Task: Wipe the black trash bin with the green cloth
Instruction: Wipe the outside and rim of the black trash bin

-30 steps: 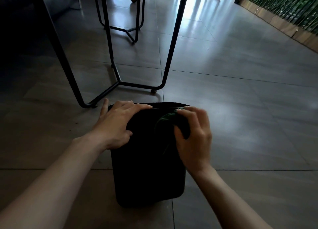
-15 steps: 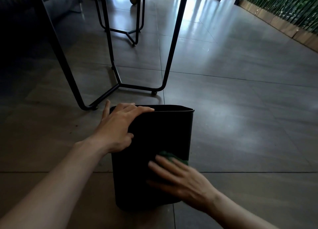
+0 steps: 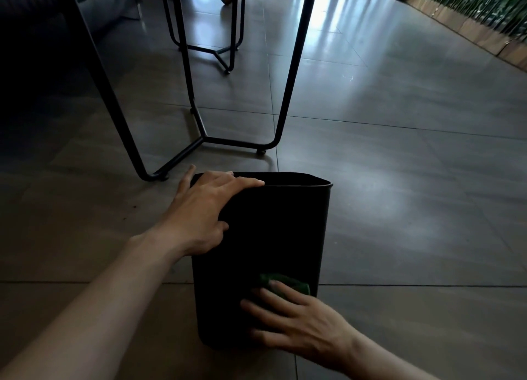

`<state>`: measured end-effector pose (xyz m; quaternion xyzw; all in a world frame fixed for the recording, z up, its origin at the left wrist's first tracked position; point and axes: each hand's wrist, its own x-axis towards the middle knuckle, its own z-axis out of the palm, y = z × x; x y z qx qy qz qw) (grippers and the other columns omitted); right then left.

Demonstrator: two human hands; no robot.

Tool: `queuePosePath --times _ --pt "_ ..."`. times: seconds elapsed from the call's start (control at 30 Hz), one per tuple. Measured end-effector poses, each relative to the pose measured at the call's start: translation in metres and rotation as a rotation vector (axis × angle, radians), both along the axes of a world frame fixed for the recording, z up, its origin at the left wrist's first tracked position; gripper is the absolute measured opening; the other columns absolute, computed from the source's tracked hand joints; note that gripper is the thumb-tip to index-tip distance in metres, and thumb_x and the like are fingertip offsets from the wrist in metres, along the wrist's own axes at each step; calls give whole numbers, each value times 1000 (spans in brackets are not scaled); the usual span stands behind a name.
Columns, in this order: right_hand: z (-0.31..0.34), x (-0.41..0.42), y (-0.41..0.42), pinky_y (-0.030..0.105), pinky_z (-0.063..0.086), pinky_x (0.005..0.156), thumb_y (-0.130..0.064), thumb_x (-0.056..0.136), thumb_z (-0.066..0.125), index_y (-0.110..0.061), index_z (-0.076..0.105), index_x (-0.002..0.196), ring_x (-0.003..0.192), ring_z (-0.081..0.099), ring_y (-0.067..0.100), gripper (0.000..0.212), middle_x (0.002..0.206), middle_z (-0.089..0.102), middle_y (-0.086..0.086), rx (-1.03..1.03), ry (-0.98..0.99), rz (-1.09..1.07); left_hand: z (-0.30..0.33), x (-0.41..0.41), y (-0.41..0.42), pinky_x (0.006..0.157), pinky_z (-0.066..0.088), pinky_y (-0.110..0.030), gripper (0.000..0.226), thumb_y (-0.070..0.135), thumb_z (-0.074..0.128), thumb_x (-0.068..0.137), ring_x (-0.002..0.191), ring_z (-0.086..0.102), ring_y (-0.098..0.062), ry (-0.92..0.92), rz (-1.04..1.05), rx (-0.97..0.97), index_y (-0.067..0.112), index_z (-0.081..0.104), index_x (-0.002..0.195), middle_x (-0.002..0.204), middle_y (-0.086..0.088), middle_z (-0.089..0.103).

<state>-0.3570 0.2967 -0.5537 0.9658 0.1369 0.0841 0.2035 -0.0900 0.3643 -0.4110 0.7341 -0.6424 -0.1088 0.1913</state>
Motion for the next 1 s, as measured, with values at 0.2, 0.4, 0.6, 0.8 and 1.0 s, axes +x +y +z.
queuePosePath --times 0.2,0.4,0.6,0.8,1.0 --pt "64 39 -43 51 35 122 -26 102 67 -24 49 150 151 35 36 51 158 40 19 455 -517 -393 0 -2 -2 124 11 -41 95 7 71 78 152 21 -9 -81 -57 -35 49 28 151 156 22 38" --pt "44 45 -23 53 35 121 -26 105 61 -21 55 149 147 42 38 45 156 50 17 306 -445 -333 0 0 -5 123 17 -42 98 3 72 74 152 23 -10 -53 -48 -23 47 31 152 157 21 38" --pt "4 11 7 42 39 118 -24 106 48 -33 53 147 138 52 26 43 151 55 0 41 -58 -31 -3 0 -4 124 15 -39 96 3 72 76 151 26 -11 -34 -46 -40 50 33 150 154 19 43" --pt "61 58 -32 52 38 118 -31 102 63 -27 42 156 149 36 36 58 161 39 12 473 -625 -561 -4 0 -6 125 16 -41 95 2 73 74 150 28 -12 -31 -34 -49 49 35 148 152 14 47" --pt "-5 0 3 50 25 127 -25 106 58 -27 53 148 139 51 33 43 153 52 5 95 -143 -109 -8 2 -5 125 10 -36 96 3 74 75 151 25 -11 1 -23 -49 52 34 147 153 15 46"
